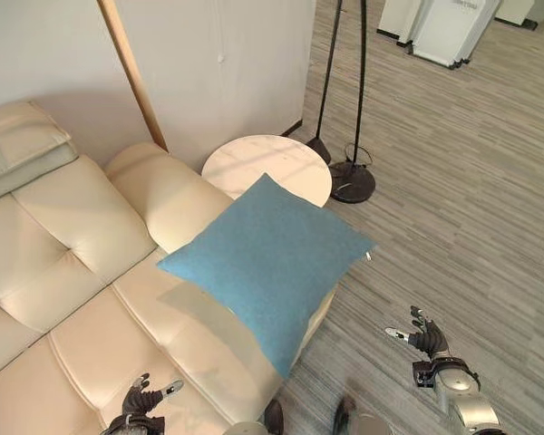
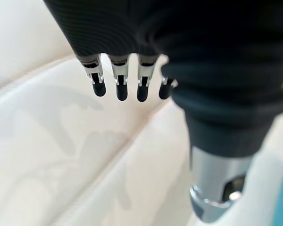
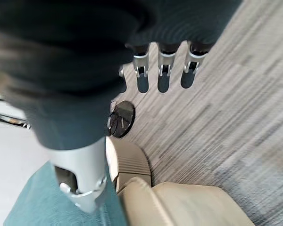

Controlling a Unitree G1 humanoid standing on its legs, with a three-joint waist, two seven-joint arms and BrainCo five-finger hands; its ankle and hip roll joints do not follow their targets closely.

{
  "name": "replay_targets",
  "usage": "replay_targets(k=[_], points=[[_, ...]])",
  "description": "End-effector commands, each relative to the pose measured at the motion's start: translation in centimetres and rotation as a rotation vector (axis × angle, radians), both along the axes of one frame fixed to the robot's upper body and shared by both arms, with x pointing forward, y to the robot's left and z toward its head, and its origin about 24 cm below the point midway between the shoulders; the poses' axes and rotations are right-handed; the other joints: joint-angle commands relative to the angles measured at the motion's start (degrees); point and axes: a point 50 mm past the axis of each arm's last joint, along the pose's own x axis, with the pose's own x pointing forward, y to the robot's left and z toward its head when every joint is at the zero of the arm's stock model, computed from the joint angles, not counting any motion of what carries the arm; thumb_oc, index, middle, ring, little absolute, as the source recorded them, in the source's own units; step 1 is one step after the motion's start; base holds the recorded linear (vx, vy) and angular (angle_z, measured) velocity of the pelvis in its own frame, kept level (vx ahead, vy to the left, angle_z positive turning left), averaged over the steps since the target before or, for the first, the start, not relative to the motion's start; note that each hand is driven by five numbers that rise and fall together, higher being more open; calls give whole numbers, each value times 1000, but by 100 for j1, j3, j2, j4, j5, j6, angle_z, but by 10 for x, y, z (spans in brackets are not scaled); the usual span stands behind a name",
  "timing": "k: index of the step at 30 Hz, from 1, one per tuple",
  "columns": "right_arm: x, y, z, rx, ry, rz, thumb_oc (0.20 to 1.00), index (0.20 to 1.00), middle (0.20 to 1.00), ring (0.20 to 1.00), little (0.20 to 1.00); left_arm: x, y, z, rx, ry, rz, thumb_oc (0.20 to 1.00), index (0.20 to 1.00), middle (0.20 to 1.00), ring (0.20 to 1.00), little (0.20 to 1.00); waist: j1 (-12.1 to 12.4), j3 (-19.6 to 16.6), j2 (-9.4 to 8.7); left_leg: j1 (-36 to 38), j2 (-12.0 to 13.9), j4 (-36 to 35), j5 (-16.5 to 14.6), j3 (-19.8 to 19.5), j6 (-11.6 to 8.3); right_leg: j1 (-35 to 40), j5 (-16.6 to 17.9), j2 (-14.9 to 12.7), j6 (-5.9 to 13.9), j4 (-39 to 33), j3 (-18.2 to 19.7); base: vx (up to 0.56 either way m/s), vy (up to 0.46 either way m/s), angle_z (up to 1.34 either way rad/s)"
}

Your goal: Pick up all the scattered cushions and arrange them neatly on the sofa.

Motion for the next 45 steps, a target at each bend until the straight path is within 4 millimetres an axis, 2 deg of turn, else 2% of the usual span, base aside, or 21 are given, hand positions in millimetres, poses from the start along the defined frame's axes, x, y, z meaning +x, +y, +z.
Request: replay_targets(k=[1,5,9,11,12,15,16,17,20,22,25,28,31,32,33,34,37,39,40,41,45], points=[[15,-23,25,-84,-108,-48,1000,1000,1000,1000,1000,23,2,17,15,-132,-5,1000,1000,1000,1000,1000,-47,338,17,9,251,470,-583,-913,-436,322,557,210,175,-503,479,268,-160,69],[14,-36,34,-127,-135,-92,1000,1000,1000,1000,1000,38,-7,24,14,-180,-68,1000,1000,1000,1000,1000,-161,291,-93,208,208,520,-785,-1619,-615,238,692,183,262,-619,1036,287,-248,91],[20,-41,42,-135,-171,-103,1000,1000,1000,1000,1000,41,-11,25,0,-197,-87,1000,1000,1000,1000,1000,-166,159,-175,204,425,427,-700,-1846,-751,462,763,136,233,-665,775,143,-313,110],[22,-44,48,-143,-197,-100,1000,1000,1000,1000,1000,45,-16,26,-22,-213,-101,1000,1000,1000,1000,1000,-157,69,-179,103,745,273,-524,-1930,-959,557,615,255,178,-688,616,110,-385,61],[28,-46,56,-169,-224,-80,1000,1000,1000,1000,1000,52,-21,30,-44,-246,-112,1000,1000,1000,1000,1000,-151,75,-157,-89,939,241,-355,-1882,-1089,657,480,307,121,-692,383,71,-378,24],[34,-49,66,-195,-252,-63,1000,1000,1000,1000,1000,62,-26,34,-56,-279,-124,1000,1000,1000,1000,1000,-196,97,-172,-384,1026,230,-102,-1670,-1153,679,380,250,56,-673,133,10,-203,108],[38,-52,72,-224,-258,-48,1000,1000,1000,1000,1000,68,-31,37,-68,-303,-137,1000,1000,1000,1000,1000,-205,124,-159,-461,1106,183,-59,-1234,-1087,795,301,248,-18,-721,-94,20,-131,101],[38,-52,72,-224,-259,-48,1000,1000,1000,1000,1000,68,-31,37,-68,-303,-137,1000,1000,1000,1000,1000,-215,112,-168,-485,1092,181,-40,-1243,-1083,779,316,234,-15,-729,-100,29,-206,77],[41,-60,73,-259,-226,-36,1000,1000,1000,1000,1000,80,-43,49,-98,-372,-202,1000,1000,1000,1000,1000,-254,73,-152,-439,1034,187,-104,-1,-980,1051,256,293,-79,-1034,-600,70,-190,86],[46,-58,71,-238,-211,-35,1000,1000,1000,1000,1000,87,-50,55,-107,-397,-243,1000,1000,1000,1000,1000,-184,81,-158,-526,954,109,-29,62,-973,1102,266,353,-113,-1118,-672,105,-141,76],[54,-42,57,-184,-161,2,1000,1000,1000,1000,1000,101,-59,65,-117,-444,-286,1000,1000,1000,1000,1000,-94,129,-253,-612,847,34,-5,-119,-946,1121,250,420,-139,-1135,-711,50,-104,7],[81,-1,61,-80,-212,80,1000,1000,1000,1000,1000,136,-91,88,-165,-572,-349,1000,1000,1000,1000,1000,-10,270,-293,-807,797,-79,94,-200,-923,886,319,468,-152,-1130,-634,-63,-37,11],[108,53,73,65,-297,163,1000,1000,1000,1000,1000,166,-127,109,-220,-659,-406,1000,1000,1000,1000,1000,12,422,-282,-956,768,-154,193,-257,-923,699,414,491,-138,-1147,-576,-97,11,-3],[120,88,83,166,-342,214,1000,1000,1000,1000,1000,182,-145,119,-239,-693,-424,1000,1000,1000,1000,1000,0,480,-264,-1028,758,-200,248,-261,-933,609,469,501,-125,-1171,-532,-100,42,-2],[124,105,89,214,-363,244,796,796,796,796,796,189,-152,124,-255,-710,-422,1000,1000,1000,1000,1000,-3,516,-255,-1060,755,-222,273,-264,-944,582,497,497,-114,-1194,-535,-113,69,-5],[129,127,99,282,-398,289,200,200,200,200,200,199,-162,136,-281,-753,-407,200,200,200,200,200,-17,569,-237,-1112,746,-240,310,-271,-960,538,546,495,-92,-1232,-519,-90,58,-4],[123,151,109,394,-450,356,200,200,200,200,200,203,-165,151,-340,-830,-372,200,200,200,200,200,-58,598,-219,-1127,730,-240,292,-242,-977,537,603,471,-53,-1291,-510,-57,63,-7],[111,157,113,495,-483,392,200,200,200,200,200,195,-156,142,-364,-811,-373,200,200,200,200,200,-96,554,-218,-1039,715,-240,254,-196,-963,597,610,430,-31,-1291,-515,-15,97,-7],[106,156,118,527,-512,404,200,200,200,200,200,191,-152,137,-396,-792,-341,200,200,200,200,200,-117,522,-196,-962,711,-240,216,-166,-952,657,600,413,-24,-1286,-506,49,177,-11],[92,152,109,536,-490,423,200,200,200,200,200,181,-148,141,-429,-841,-300,200,200,200,200,200,-132,452,-162,-773,702,-240,128,-126,-927,810,578,390,-14,-1275,-496,62,112,-15],[75,143,111,563,-522,438,200,200,200,200,200,161,-137,147,-459,-896,-293,200,200,200,200,200,-163,244,-171,-452,667,-240,-30,-60,-865,1081,572,347,36,-1306,-430,84,136,-15]])
